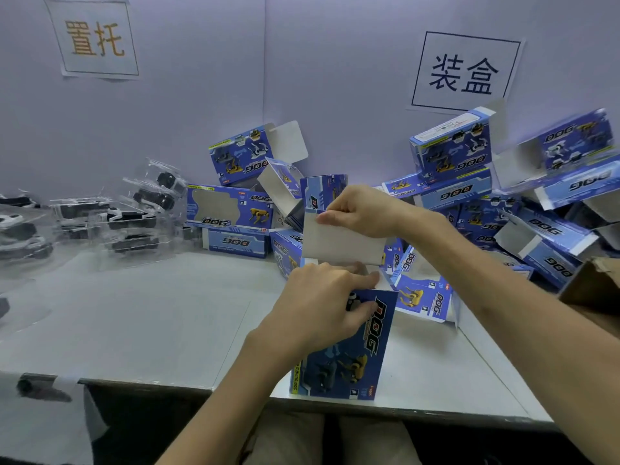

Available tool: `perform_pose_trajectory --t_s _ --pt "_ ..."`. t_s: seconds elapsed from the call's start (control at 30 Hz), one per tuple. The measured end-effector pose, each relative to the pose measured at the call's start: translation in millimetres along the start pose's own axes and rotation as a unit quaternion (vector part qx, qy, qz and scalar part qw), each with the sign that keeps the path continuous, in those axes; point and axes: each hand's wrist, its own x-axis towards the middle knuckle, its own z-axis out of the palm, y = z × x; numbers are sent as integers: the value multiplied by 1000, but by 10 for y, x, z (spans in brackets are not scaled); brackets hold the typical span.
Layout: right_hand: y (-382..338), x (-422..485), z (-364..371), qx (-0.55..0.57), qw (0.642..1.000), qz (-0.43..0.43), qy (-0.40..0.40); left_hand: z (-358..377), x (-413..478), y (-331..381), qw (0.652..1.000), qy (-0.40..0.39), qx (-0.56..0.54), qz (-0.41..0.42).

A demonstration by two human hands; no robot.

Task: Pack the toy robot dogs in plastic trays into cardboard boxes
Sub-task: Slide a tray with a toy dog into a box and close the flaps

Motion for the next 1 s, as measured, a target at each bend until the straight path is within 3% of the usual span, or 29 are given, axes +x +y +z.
perform_pose_trajectory --t_s 0.23,0.33,0.5,0.57,0.67,0.77,0.9,1.0 --pt "-40 -239 3 -62 997 -38 16 5 -21 -23 999 23 -4 22" --pt "-115 -373 15 -32 998 -47 -4 11 -16 -25 999 28 0 24" --pt "-141 -641 143 2 990 -25 -136 30 -51 -22 999 41 -8 16" --pt "-119 -758 189 57 987 -10 -149 51 -75 -13 998 58 -1 27" --pt "-51 -830 271 181 982 -34 -47 64 -96 -12 996 80 3 37" --pt "-3 -869 377 282 955 -58 71 85 -106 -21 992 116 -7 52" --pt "70 -868 442 257 961 -66 78 257 -299 -57 959 257 -104 54" --pt "72 -865 417 238 967 -63 65 400 -519 -13 943 318 -85 49"
